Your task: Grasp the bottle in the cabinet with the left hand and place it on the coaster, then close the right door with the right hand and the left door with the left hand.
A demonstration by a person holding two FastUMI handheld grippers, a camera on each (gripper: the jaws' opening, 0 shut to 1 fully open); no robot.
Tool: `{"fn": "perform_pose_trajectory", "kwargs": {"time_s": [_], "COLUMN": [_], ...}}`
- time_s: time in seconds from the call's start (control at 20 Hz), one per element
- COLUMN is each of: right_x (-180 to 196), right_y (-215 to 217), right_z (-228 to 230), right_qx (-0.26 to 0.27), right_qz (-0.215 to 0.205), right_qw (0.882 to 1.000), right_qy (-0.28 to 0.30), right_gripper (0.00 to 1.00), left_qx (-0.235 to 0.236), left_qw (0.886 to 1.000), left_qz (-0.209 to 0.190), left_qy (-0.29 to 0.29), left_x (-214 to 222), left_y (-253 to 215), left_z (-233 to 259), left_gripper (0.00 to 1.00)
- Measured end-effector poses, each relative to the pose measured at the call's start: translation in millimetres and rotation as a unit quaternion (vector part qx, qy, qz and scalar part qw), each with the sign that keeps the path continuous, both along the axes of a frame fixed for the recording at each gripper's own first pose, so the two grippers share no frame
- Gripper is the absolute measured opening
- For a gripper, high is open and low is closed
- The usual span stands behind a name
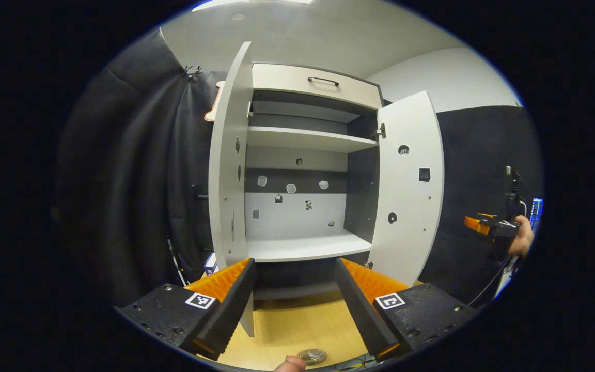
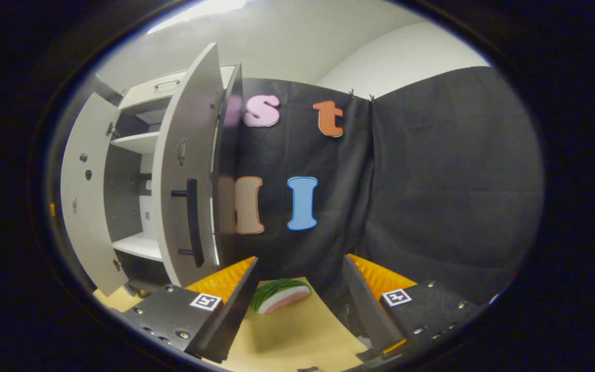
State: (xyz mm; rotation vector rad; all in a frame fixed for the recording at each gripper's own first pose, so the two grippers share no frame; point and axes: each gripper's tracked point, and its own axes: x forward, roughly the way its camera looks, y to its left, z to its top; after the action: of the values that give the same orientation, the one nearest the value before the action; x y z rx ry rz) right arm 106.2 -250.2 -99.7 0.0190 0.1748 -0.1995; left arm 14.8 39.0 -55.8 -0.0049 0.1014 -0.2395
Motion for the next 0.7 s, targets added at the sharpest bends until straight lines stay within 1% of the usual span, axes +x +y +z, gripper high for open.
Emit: {"fn": "perform_pose_trajectory", "kwargs": {"time_s": [0.05, 0.1, 0.15, 0.25, 0.3, 0.4, 0.45, 0.5, 0.55, 0.6, 0.65, 0.7], "right_x": [12.7, 24.6, 31.7, 51.9, 60.1, 77.1, 85.5, 93.3, 100.4, 98.6, 104.3, 107.0], "right_y": [-1.9, -1.8, 0.1, 9.5, 15.7, 25.9, 32.0, 43.5, 65.9, 76.2, 79.7, 87.0], "right_z": [3.8, 7.3, 6.6, 8.9, 10.0, 14.8, 15.7, 16.7, 13.5, 11.5, 3.7, 7.7], "right_qx": [-0.013, -0.02, -0.016, -0.002, 0.004, 0.019, 0.027, 0.037, 0.055, 0.053, 0.033, 0.025], "right_qz": [0.007, 0.014, 0.018, 0.025, 0.03, 0.036, 0.036, 0.044, 0.064, 0.057, 0.057, 0.065], "right_qw": [1.0, 1.0, 1.0, 1.0, 0.999, 0.999, 0.999, 0.998, 0.996, 0.997, 0.997, 0.997], "right_qy": [0.003, 0.006, 0.009, 0.013, 0.013, 0.009, 0.007, 0.007, 0.014, 0.027, 0.036, 0.027], "right_gripper": [0.98, 1.0, 0.98, 0.97, 0.97, 0.97, 0.97, 0.98, 0.97, 0.97, 1.0, 0.77], "left_qx": [0.003, 0.006, 0.006, 0.003, 0.011, 0.041, 0.049, 0.051, 0.046, 0.039, 0.033, 0.028], "left_qw": [1.0, 1.0, 1.0, 1.0, 1.0, 0.999, 0.999, 0.998, 0.998, 0.999, 0.999, 0.999], "left_qz": [0.002, 0.003, 0.005, 0.002, 0.006, 0.017, 0.022, 0.025, 0.025, 0.023, 0.025, 0.027], "left_qy": [0.002, 0.006, 0.009, 0.017, 0.015, -0.003, -0.009, -0.016, -0.019, -0.026, -0.028, -0.027], "left_x": [-3.9, -6.7, -8.9, -9.7, -10.3, -5.5, -4.0, -3.6, -3.5, -4.0, -2.9, -3.3], "left_y": [6.1, 11.7, 16.0, 19.7, 25.9, 40.0, 44.6, 47.3, 49.1, 49.3, 51.3, 53.2], "left_z": [-5.2, -11.8, -18.9, -30.1, -31.6, -25.7, -22.4, -19.2, -16.6, -12.4, -10.1, -9.5], "left_gripper": [1.0, 0.97, 0.97, 0.96, 0.97, 0.97, 0.93, 0.94, 0.97, 0.94, 0.96, 0.96]}}
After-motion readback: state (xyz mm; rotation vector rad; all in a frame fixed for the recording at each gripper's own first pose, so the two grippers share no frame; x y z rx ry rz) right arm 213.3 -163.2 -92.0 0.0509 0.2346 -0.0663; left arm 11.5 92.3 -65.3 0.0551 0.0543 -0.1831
